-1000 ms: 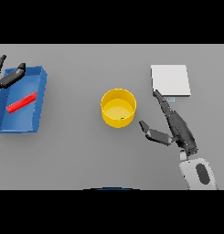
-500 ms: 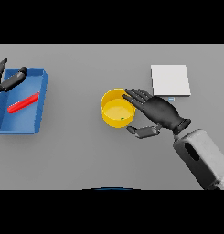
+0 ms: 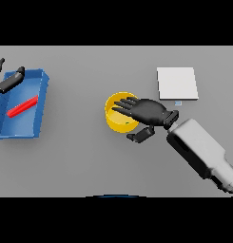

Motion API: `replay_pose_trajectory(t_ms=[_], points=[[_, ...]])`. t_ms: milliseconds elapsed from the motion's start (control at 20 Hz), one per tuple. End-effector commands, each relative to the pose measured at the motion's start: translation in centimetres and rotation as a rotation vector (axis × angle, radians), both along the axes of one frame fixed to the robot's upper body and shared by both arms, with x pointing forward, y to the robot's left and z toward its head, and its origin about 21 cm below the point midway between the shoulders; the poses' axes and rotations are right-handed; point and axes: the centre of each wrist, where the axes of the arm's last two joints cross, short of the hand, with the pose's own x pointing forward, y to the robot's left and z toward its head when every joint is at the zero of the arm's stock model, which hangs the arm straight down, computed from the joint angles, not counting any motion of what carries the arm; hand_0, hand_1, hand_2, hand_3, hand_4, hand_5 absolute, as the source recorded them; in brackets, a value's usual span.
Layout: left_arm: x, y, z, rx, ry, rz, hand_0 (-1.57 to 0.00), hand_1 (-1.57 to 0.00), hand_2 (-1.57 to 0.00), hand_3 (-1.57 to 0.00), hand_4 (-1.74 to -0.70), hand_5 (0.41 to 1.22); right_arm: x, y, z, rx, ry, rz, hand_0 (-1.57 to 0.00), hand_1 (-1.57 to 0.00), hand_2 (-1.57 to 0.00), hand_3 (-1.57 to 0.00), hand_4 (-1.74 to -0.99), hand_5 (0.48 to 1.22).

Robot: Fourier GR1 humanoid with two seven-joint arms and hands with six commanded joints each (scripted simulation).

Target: Pick up the red beaker and tilt it to pour out 1 green nut into yellow bowl. Pick up the yellow bowl and place it on the metallic measuring scale.

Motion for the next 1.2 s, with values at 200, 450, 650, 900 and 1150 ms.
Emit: replay_pose_trajectory(t_ms=[200,450,650,900,1150], points=[[-0.2,0.5,-0.2,0.019,0.008,0.002,0.00,0.00,0.00,0.00,-0.80,0.702,0.8,1.3,-0.9,-0.130,0.041,0.044,0.00,0.00,0.00,0.00,-1.168,0.673],[-0.1,0.6,0.3,0.019,0.012,-0.002,0.00,0.00,0.00,0.00,-0.80,0.704,1.8,2.1,-1.7,-0.195,0.073,0.038,0.00,0.00,0.00,-0.01,-1.186,0.684],[-0.1,0.4,-0.3,0.023,0.023,-0.008,0.00,0.00,0.00,0.00,-0.79,0.714,2.1,2.5,-1.8,-0.214,0.085,0.028,0.00,-0.01,-0.04,-0.08,-1.234,0.770],[-0.2,0.7,-0.4,0.025,0.015,-0.012,0.00,0.00,0.00,0.00,-0.79,0.710,2.3,2.7,-1.7,-0.185,0.073,0.061,-0.86,-0.83,-0.79,-0.68,-1.492,1.052],[-0.3,0.6,-0.1,0.037,0.008,-0.012,0.00,0.00,0.00,0.00,-0.78,0.711,2.2,2.3,-1.2,-0.199,0.103,0.057,-1.34,-1.33,-1.25,-1.07,-1.658,1.166]])
